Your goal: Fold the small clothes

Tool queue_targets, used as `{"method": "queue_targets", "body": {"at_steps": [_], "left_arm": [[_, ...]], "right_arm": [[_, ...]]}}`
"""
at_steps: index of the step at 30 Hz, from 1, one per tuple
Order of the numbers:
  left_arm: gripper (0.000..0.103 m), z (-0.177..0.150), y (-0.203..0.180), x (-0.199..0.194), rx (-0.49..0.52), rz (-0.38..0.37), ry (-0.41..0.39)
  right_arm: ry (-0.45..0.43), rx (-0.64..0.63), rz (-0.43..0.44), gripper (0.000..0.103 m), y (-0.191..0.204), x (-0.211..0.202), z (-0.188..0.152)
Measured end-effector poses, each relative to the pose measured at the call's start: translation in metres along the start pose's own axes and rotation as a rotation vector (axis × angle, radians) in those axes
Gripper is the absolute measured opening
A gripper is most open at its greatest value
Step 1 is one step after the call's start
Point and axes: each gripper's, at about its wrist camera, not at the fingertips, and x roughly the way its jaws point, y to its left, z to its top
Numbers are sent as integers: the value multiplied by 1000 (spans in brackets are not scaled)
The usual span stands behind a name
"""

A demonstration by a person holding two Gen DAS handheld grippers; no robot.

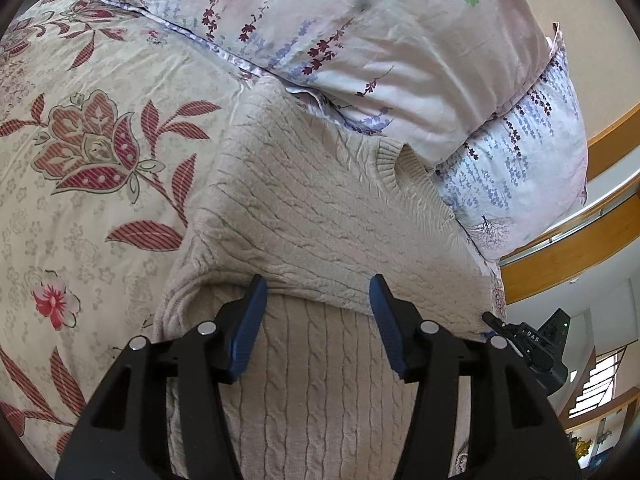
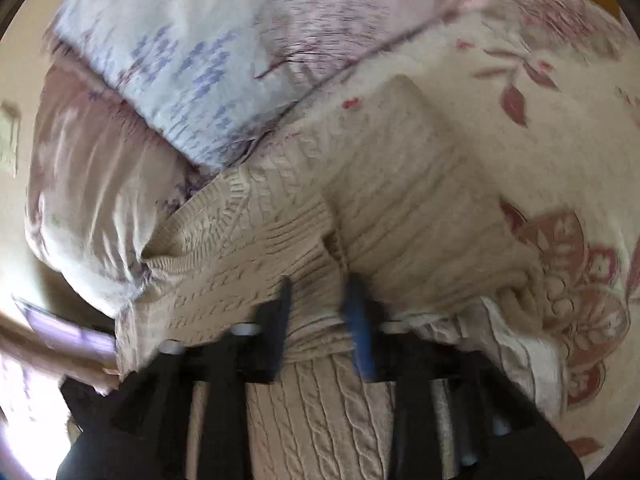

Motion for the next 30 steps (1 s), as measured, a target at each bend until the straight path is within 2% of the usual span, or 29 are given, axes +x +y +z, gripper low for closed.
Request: {"method": "queue_targets", "body": {"at_steps": [3,5,7,8,9,10,11,12,14,15,18,22,26,30], "left_arm": [[55,-1,-1,1,8,1,-2],[55,-2,-1,1,14,1,5],[56,-6,-2,-1,18,-1,18],[56,-9,-3,-3,25,-8,23],[56,-15,-4,-7,37,-24,32],[56,-20,-5,-11,47,-38,36],[56,-25,-6,-14,58,-51,41],[56,-31,-8,-18,71,-62,44],[57,-47,-11,-28,104,-75,49],[58,-55,-13,-31,119,-81,55],[58,-76,-18,-38,164,-86,71],[59,-100,-22,-48,221,-66,79],[59,-109,-22,-53,235,-68,78],[60,-120,-20,-63,275,-78,66]], "right_arm": [[-63,5,-52,7,-5,-9,0],[-39,-5,-64,7,-8,-9,2],[5,-46,-59,14,-4,-15,-2],[-10,-80,-55,23,0,-22,-6],[-51,-125,-63,43,5,-33,-11],[-134,-198,-109,54,14,-49,-18],[-239,-298,-179,74,27,-64,-27],[-327,-413,-235,80,40,-75,-38],[-414,-616,-349,80,63,-77,-61],[-429,-738,-413,80,76,-69,-77],[-442,-973,-520,79,93,-43,-112],[-476,-1186,-667,79,101,-12,-144],[-467,-1273,-735,76,97,-8,-158],[-536,-1184,-735,77,75,-55,-158]]}}
